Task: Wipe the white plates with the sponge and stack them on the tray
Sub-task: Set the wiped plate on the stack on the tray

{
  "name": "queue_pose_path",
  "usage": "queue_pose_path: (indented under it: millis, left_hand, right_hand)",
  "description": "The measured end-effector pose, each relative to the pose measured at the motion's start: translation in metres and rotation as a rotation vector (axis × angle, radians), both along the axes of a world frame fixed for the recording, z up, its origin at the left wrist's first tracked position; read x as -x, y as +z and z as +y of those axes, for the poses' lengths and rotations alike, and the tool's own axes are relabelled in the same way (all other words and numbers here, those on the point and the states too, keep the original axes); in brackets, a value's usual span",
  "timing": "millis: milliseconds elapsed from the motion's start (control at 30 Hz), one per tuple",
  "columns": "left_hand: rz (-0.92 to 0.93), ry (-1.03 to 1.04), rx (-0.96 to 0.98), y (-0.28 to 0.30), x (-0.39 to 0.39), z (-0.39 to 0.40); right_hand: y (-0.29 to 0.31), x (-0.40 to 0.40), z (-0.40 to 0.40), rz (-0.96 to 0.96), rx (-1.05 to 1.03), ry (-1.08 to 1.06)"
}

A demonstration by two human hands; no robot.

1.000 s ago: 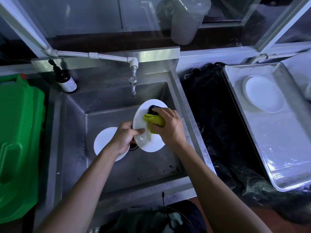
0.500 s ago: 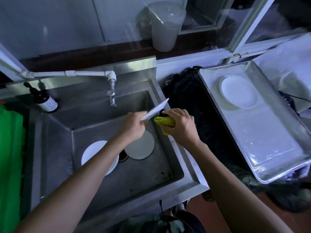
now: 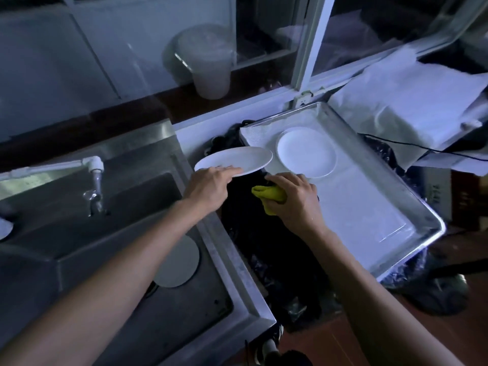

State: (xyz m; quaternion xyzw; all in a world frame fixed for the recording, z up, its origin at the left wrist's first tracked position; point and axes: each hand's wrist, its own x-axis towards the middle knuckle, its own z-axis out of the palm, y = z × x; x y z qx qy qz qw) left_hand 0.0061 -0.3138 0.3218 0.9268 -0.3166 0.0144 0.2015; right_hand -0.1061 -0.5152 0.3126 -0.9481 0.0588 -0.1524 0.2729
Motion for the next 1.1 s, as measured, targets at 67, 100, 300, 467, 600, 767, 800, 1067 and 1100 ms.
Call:
queue_pose_path:
  millis: [67,100,300,467,600,767,800,1067,1100]
  left_hand:
    - [-0.008,-0.039,0.004,-0.003,-0.005,-0.034]
    - [-0.020,-0.056,-0.001,-0.005,-0.008,-0.050]
    - [-0.061,-0.129,-0.068,-0.032,-0.019,-0.139]
    - [-0.029,-0.153,-0.153,-0.058,-0.032,-0.197]
    - [-0.028,-0.139,-0.199,-0.078,-0.040,-0.222]
    - [-0.027,-0.143,-0.277,-0.093,-0.044,-0.235]
    - [-0.045,-0.153,-0.287,-0.095,-0.042,-0.237]
    - [-0.043,-0.249,-0.619,-0.116,-0.028,-0.256]
    - [-0.037,-0.257,-0.631,-0.119,-0.027,-0.256]
  right_hand:
    - [-0.001,0.004,-0.029,-0.008,-0.015,-0.024]
    - [-0.002,0.006,-0.042,-0.013,-0.025,-0.037]
    - [-0.018,0.016,-0.108,-0.024,-0.050,-0.116]
    - [-0.032,0.019,-0.143,0.020,-0.064,-0.125]
    - [-0.043,0.018,-0.160,0.057,-0.099,-0.134]
    - [-0.056,0.015,-0.174,0.104,-0.117,-0.134]
    - [-0.059,0.015,-0.176,0.107,-0.116,-0.136]
    - [-0.072,0.014,-0.184,0.140,-0.144,-0.142]
    - [-0.073,0.014,-0.185,0.144,-0.143,-0.141]
